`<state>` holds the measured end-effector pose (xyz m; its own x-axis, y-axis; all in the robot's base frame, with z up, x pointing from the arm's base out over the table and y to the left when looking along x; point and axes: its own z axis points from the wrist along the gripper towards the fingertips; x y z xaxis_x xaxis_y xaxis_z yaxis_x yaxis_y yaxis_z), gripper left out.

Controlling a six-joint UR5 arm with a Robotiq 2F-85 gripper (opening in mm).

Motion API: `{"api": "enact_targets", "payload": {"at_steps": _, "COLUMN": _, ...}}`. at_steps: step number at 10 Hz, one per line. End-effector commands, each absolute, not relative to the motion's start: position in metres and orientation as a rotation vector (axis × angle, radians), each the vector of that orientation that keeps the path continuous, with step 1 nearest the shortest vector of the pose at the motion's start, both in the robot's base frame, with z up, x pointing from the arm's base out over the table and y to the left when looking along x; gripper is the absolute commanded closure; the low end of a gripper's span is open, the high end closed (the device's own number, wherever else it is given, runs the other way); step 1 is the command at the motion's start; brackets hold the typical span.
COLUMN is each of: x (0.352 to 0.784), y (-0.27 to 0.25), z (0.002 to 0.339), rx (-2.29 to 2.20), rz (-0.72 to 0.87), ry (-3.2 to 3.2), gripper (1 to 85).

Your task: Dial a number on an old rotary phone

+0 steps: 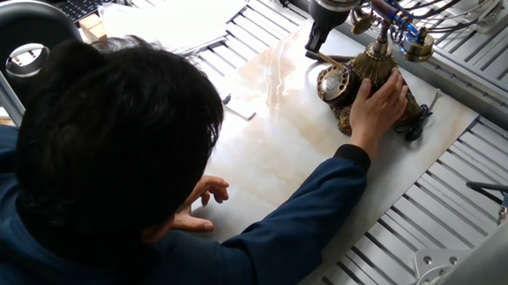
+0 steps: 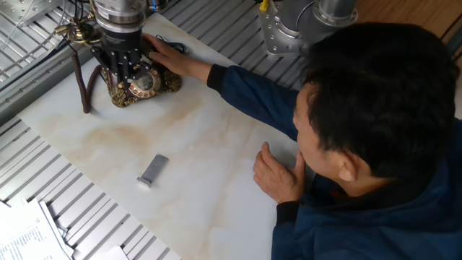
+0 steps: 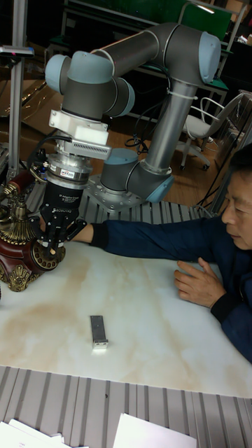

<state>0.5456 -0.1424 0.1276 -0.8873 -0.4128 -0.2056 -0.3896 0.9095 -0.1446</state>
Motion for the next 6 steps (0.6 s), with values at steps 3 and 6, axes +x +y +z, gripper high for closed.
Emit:
{"api": "enact_targets", "payload": {"at_steps": 3, "x": 0.542, "y": -0.1331, "z": 0.1272, "rx": -0.528, "rz": -0.096, "ry": 2.864, "gripper": 83.7}}
{"api": "enact_targets", "payload": {"at_steps": 6, "x": 0.5452, "y": -0.1342, "z": 0.1262, "rx": -0.532, "rz": -0.091, "ry": 2.853, "gripper": 83.7}}
